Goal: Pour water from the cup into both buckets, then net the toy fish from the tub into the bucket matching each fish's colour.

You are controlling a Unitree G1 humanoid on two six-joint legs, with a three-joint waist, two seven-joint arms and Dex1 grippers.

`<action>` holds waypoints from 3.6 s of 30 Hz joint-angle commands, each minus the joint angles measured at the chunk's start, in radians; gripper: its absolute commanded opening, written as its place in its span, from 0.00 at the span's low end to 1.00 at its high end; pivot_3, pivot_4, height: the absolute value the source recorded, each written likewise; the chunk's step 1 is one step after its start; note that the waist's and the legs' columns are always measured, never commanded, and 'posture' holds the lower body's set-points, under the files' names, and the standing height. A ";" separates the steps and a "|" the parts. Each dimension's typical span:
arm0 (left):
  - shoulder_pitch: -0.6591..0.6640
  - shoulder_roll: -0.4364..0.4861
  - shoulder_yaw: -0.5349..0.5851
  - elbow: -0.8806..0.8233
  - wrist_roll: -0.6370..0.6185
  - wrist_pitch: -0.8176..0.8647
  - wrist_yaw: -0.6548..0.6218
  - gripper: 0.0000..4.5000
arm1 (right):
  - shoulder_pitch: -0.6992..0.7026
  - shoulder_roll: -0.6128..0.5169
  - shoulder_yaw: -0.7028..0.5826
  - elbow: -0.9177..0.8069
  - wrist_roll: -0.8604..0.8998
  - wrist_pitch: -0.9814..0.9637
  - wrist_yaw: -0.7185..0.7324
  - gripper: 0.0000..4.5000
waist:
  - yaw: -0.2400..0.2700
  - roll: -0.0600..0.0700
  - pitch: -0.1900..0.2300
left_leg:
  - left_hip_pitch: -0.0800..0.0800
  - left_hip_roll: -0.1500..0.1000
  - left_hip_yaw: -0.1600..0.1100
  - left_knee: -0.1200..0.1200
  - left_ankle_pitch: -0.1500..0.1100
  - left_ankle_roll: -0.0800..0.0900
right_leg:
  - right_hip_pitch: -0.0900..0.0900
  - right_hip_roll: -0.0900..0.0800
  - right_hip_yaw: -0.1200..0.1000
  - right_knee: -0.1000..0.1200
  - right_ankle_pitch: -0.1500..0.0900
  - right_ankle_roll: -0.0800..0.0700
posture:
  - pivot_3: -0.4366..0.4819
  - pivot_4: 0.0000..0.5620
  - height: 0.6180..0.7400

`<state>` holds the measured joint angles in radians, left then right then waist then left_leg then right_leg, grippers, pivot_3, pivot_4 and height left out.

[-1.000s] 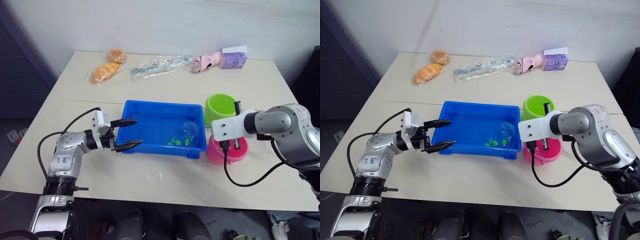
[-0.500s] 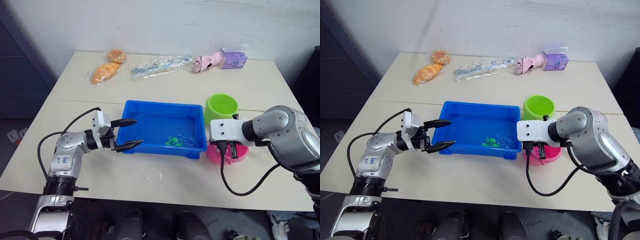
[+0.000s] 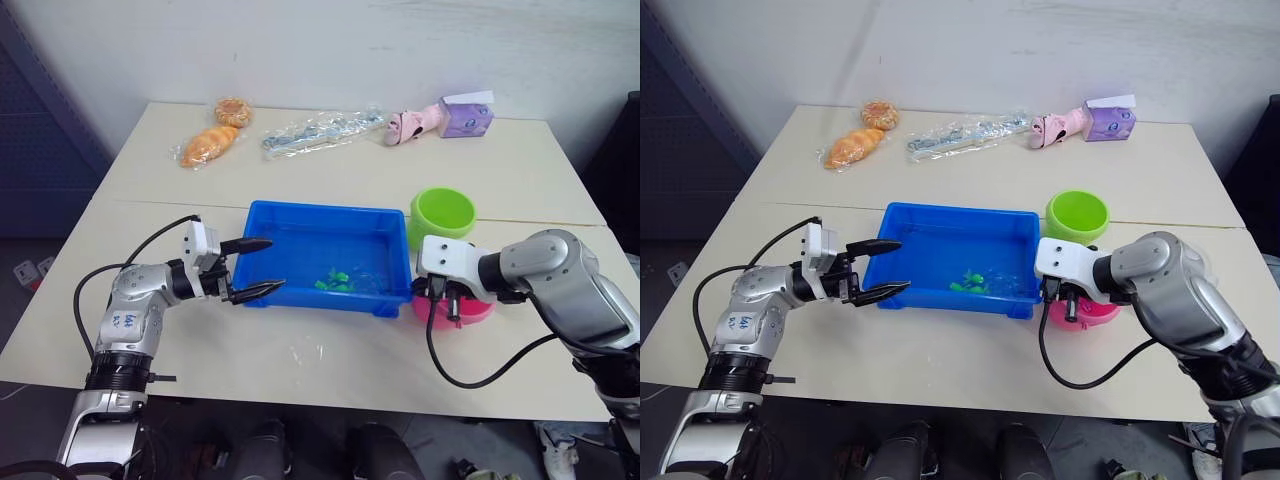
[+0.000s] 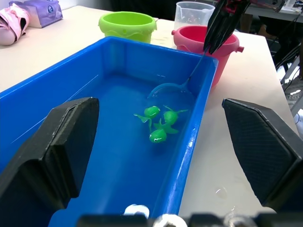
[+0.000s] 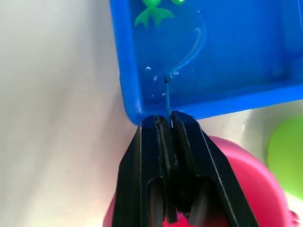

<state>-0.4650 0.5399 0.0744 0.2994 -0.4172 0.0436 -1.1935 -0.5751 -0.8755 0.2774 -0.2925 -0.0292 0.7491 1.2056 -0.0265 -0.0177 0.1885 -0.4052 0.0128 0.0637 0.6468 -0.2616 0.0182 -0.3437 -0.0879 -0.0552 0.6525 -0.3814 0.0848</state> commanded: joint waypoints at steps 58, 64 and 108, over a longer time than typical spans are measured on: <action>-0.018 0.073 0.030 0.031 0.001 -0.020 -0.018 0.99 | -0.092 0.314 -0.089 0.075 0.395 0.503 -0.382 0.00 | -0.003 0.000 0.000 | -0.001 0.000 0.000 -0.004 -0.003 0.003 | -0.003 -0.001 0.000 -0.001 0.000 0.000 | 0.48 0.27 1.00; -0.013 0.076 0.034 0.026 0.001 -0.020 -0.013 0.99 | -0.108 0.362 -0.090 0.119 0.408 0.500 -0.435 0.00 | -0.003 0.000 0.000 | -0.001 0.000 0.001 -0.005 -0.004 0.003 | -0.003 -0.001 0.000 -0.003 0.000 0.000 | 0.48 0.27 1.00; -0.096 0.095 0.086 -0.034 -0.104 0.139 -0.005 0.99 | 0.018 0.417 -0.415 -0.157 0.602 0.379 -0.600 0.00 | 0.000 0.000 0.000 | -0.008 -0.001 0.004 -0.010 0.000 -0.001 | -0.014 -0.001 0.000 0.004 0.000 0.000 | 0.48 0.27 1.00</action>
<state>-0.5448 0.6342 0.1422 0.3052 -0.4905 0.1717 -1.2005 -0.5637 -0.4404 -0.0836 -0.3786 0.5339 1.1140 0.6193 -0.0266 -0.0177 0.1886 -0.4133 0.0119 0.0679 0.6366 -0.2618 0.0171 -0.3573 -0.0889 -0.0551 0.6564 -0.3814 0.0847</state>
